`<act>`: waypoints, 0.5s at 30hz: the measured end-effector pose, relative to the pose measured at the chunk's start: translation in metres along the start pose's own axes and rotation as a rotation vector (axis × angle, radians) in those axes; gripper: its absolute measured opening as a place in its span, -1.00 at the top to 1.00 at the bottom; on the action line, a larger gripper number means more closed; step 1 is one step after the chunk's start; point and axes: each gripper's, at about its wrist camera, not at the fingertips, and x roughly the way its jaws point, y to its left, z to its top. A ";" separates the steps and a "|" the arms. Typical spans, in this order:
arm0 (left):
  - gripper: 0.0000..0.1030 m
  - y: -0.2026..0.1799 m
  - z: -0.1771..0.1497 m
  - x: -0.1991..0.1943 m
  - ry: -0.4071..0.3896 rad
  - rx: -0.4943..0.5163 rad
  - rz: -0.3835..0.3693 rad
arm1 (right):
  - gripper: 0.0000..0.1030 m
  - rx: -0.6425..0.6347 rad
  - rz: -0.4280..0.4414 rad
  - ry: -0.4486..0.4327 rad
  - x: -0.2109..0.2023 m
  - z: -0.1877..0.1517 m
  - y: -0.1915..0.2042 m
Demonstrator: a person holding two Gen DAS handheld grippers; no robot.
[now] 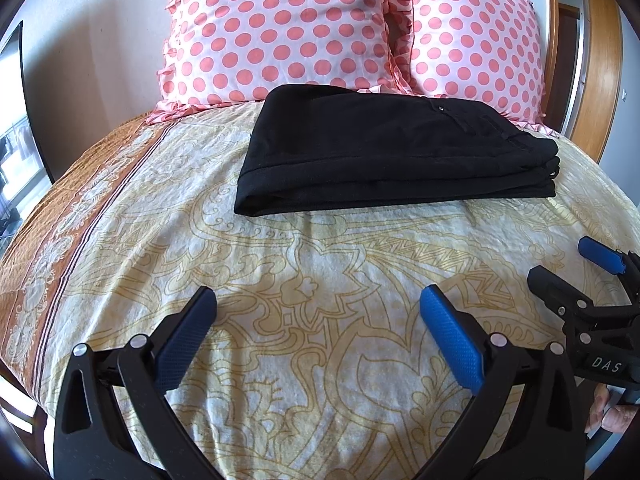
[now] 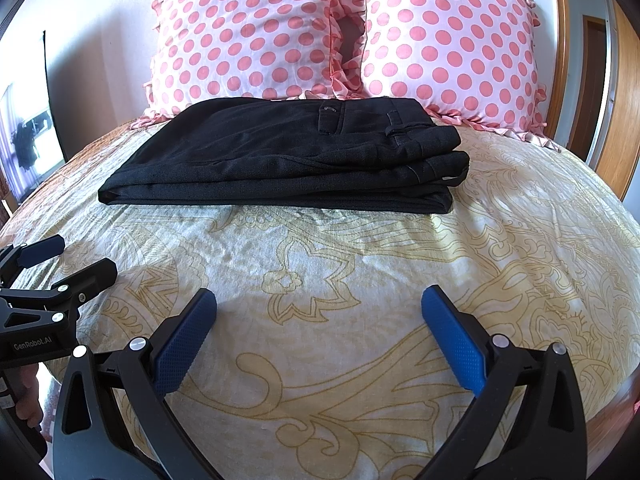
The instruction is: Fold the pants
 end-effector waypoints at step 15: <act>-0.97 0.001 0.000 0.000 -0.005 0.006 -0.002 | -0.97 0.000 0.000 0.001 0.000 0.000 0.000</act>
